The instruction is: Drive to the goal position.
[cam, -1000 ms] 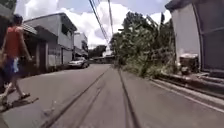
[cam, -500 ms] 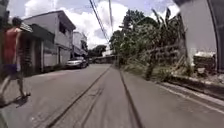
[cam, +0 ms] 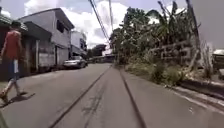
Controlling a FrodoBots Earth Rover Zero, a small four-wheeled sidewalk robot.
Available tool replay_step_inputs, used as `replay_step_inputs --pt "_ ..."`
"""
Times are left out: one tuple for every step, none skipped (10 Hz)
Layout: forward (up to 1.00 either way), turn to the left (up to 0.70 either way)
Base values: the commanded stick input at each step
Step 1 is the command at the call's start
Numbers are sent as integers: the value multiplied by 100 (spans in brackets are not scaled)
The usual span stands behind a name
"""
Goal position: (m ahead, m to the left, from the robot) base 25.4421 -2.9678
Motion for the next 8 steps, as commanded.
replay_step_inputs --pt "100 0" --pt "100 0" --pt "100 0" --pt "100 0" --pt "100 0" --pt "100 0" --pt "100 27" --pt "100 13"
